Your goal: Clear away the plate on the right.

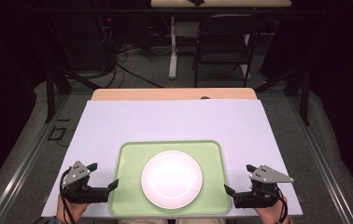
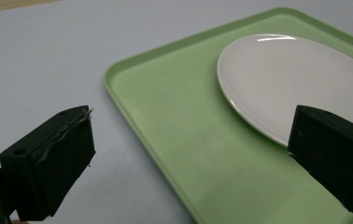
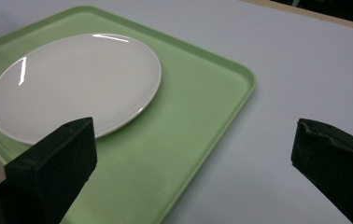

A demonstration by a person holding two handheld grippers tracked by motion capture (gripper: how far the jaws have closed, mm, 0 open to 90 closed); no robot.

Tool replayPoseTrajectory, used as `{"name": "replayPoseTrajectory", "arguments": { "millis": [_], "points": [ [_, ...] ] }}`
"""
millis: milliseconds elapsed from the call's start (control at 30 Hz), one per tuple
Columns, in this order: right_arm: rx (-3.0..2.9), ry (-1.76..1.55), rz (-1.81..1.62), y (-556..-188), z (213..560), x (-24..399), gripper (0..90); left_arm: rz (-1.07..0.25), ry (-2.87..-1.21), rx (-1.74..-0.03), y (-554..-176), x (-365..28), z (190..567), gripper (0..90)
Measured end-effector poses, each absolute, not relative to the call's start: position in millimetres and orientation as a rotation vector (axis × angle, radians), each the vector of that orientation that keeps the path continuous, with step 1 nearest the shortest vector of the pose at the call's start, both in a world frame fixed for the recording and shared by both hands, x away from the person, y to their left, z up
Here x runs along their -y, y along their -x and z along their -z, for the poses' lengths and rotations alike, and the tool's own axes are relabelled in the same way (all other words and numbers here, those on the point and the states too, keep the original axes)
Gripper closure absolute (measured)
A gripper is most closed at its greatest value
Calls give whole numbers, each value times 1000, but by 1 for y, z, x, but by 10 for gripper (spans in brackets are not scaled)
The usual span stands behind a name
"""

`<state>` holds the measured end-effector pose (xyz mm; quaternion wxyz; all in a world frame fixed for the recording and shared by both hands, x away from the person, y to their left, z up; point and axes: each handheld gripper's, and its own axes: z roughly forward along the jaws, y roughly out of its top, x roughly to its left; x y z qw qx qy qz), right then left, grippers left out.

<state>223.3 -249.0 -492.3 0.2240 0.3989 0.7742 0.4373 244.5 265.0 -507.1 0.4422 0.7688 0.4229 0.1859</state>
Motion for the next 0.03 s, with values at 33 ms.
{"name": "replayPoseTrajectory", "arguments": {
  "millis": [33],
  "points": [
    [-2137, -1101, -1207, -223, 492, 249, 0, -461, -1908, -1049, -244, -265, 507, 2]
  ]
}}
